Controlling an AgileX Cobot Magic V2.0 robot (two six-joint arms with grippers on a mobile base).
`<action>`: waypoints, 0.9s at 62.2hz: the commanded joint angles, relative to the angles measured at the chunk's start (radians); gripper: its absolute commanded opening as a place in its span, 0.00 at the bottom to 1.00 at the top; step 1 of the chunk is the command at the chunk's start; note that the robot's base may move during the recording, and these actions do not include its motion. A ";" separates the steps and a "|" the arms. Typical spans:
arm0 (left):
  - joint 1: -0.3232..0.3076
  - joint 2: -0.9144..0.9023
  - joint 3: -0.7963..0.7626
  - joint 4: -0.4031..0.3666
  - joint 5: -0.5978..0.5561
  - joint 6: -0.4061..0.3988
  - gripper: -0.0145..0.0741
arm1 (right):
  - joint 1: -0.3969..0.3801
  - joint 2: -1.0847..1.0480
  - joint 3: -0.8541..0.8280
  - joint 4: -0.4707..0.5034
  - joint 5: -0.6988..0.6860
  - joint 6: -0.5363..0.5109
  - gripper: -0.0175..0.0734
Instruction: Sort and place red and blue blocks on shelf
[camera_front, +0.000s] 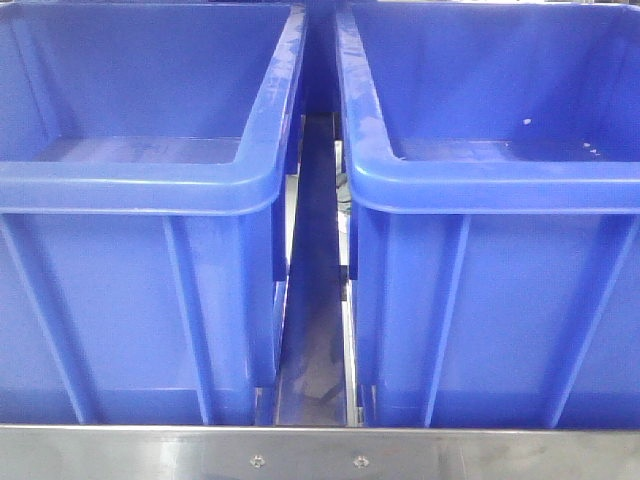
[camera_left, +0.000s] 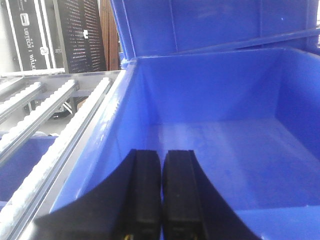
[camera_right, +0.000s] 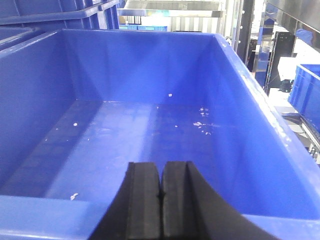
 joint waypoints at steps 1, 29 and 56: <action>0.000 -0.024 0.045 -0.015 -0.089 -0.007 0.31 | -0.007 -0.020 -0.023 -0.009 -0.092 -0.006 0.25; 0.000 -0.024 0.045 -0.059 -0.094 -0.007 0.31 | -0.007 -0.020 -0.023 -0.009 -0.092 -0.006 0.25; 0.000 -0.024 0.045 -0.059 -0.094 -0.007 0.31 | -0.007 -0.020 -0.023 -0.009 -0.092 -0.006 0.25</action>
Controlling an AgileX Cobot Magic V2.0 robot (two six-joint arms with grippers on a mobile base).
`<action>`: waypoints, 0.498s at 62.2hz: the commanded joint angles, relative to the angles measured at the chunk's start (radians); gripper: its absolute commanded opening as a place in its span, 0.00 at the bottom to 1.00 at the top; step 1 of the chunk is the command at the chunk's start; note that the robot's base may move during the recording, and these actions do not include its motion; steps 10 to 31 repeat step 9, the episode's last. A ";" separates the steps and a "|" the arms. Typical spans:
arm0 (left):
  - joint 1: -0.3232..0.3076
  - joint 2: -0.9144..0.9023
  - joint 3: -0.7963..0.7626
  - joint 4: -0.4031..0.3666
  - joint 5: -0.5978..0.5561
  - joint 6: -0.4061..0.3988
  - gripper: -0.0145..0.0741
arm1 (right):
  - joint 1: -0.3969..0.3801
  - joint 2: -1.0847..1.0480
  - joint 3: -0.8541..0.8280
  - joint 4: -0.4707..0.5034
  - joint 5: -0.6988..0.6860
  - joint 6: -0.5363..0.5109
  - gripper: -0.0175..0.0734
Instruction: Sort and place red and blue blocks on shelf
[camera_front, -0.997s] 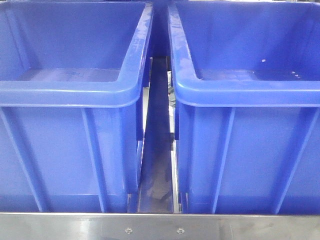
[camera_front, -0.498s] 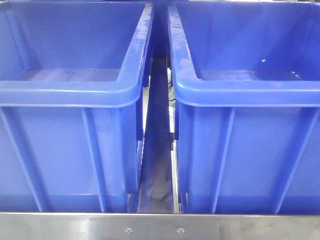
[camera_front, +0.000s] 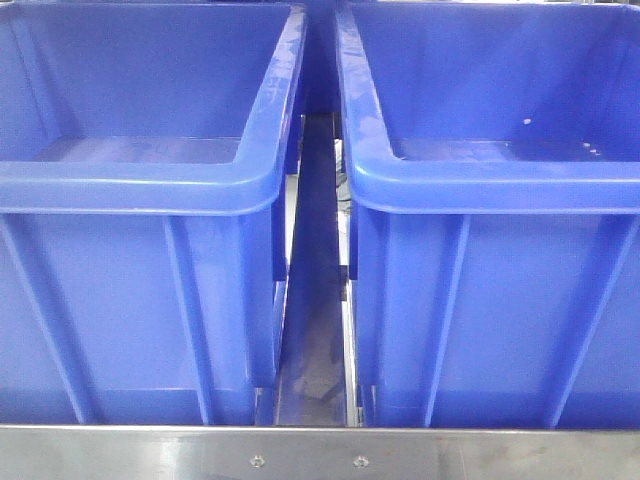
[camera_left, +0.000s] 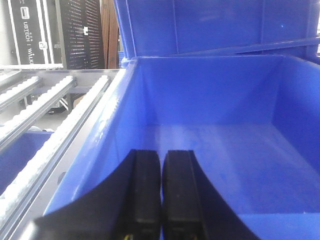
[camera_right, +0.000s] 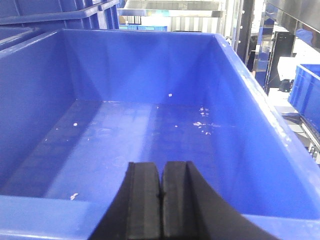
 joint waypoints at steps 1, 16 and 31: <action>0.000 -0.024 0.045 -0.007 -0.093 -0.007 0.31 | -0.007 -0.020 -0.023 -0.008 -0.092 -0.006 0.25; 0.000 -0.024 0.045 -0.007 -0.093 -0.007 0.31 | -0.007 -0.020 -0.023 -0.008 -0.092 -0.006 0.25; 0.000 -0.024 0.045 -0.007 -0.093 -0.007 0.31 | -0.007 -0.020 -0.023 -0.008 -0.092 -0.006 0.25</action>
